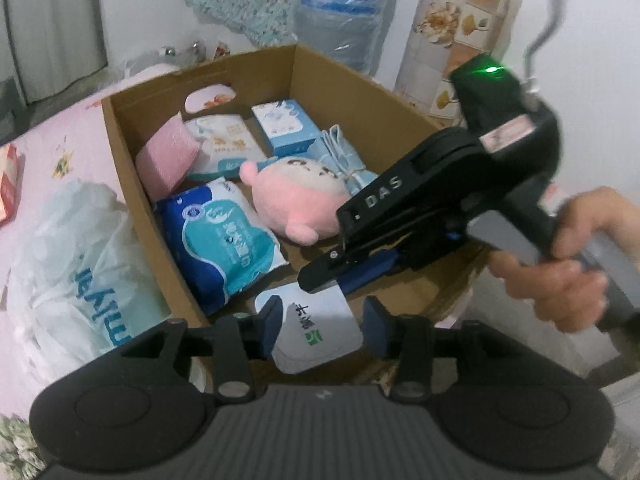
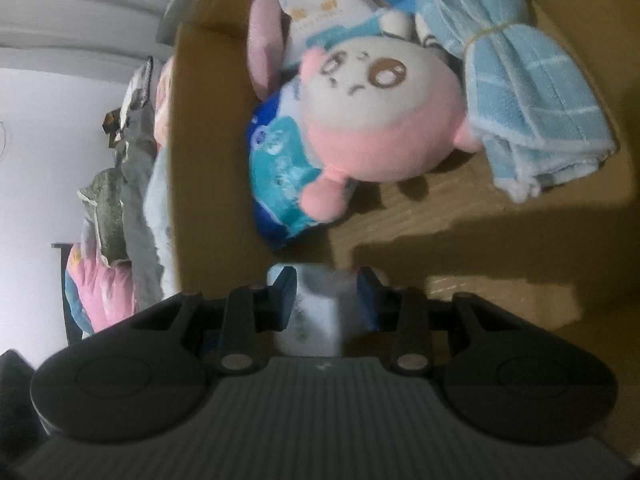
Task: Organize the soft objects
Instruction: 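Carry the yogurt cup into the cardboard box and open the right gripper, then move the right gripper to the orange-white striped cloth and grasp it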
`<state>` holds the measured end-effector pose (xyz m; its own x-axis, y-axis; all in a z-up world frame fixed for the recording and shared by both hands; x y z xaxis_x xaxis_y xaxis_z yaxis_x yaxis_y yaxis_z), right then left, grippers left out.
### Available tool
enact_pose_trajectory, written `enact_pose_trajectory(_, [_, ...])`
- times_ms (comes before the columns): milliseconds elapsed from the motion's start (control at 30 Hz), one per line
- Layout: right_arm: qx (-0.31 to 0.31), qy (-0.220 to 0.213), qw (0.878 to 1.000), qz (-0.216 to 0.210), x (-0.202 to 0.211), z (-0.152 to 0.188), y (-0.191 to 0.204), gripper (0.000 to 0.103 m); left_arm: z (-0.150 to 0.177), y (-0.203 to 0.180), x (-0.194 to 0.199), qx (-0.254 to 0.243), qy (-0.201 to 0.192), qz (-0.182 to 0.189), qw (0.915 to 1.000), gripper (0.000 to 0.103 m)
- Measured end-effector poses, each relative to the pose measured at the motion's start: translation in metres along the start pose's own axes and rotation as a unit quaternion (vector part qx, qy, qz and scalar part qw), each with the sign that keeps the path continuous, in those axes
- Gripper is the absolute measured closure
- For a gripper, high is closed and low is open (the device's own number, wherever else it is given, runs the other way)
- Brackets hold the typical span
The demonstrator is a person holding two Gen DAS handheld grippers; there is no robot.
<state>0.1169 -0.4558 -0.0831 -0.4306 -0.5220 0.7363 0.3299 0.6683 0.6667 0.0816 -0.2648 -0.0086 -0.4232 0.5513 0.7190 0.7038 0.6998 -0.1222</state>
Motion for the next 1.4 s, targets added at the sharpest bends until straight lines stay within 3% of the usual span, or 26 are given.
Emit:
enact_pose_trajectory(167, [0.008, -0.012, 1.000, 0.009, -0.001, -0.005, -0.003, 0.070, -0.003, 0.005, 0.019, -0.003, -0.022, -0.014, 0.9997, 0.054])
enact_pose_trajectory(367, [0.009, 0.007, 1.000, -0.011, -0.013, 0.001, 0.007, 0.069, -0.001, 0.035, 0.050, 0.035, -0.063, -0.040, 0.9966, 0.050])
enact_pose_trajectory(600, [0.014, 0.021, 0.999, -0.021, -0.028, 0.012, 0.023, 0.069, 0.021, 0.074, 0.079, 0.069, -0.089, -0.093, 0.9893, 0.049])
enact_pose_trajectory(733, [0.030, 0.003, 0.999, -0.013, -0.023, 0.010, 0.034, 0.068, 0.043, 0.098, 0.098, 0.097, -0.104, -0.121, 0.9824, 0.046])
enact_pose_trajectory(867, [0.062, -0.035, 0.997, 0.001, -0.003, 0.003, 0.044, 0.056, 0.067, 0.122, 0.116, 0.130, -0.114, -0.150, 0.9735, 0.046])
enact_pose_trajectory(1067, [0.093, -0.087, 0.992, 0.003, 0.020, -0.004, 0.070, 0.053, 0.093, 0.146, 0.138, 0.146, -0.127, -0.203, 0.9599, 0.046])
enact_pose_trajectory(1233, [0.118, -0.105, 0.987, -0.039, 0.027, 0.003, 0.109, 0.052, 0.114, 0.153, 0.150, 0.144, -0.126, -0.235, 0.9529, 0.046])
enact_pose_trajectory(1400, [0.136, -0.066, 0.983, -0.108, 0.002, 0.026, 0.155, 0.051, 0.141, 0.159, 0.159, 0.157, -0.113, -0.252, 0.9482, 0.046])
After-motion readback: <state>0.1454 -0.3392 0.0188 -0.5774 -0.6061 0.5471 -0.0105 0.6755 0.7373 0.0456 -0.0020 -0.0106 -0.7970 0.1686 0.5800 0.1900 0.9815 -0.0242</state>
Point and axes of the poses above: each gripper's, at about its wrist camera, not at the fingertips, and x roughly against the way its jaws point, y to its left, z to its underside, the point moved 3 cm from there along -x, roughly the way its jaws point, and after that the axes turned 8 degrees about -y, right-handed, at the moved point
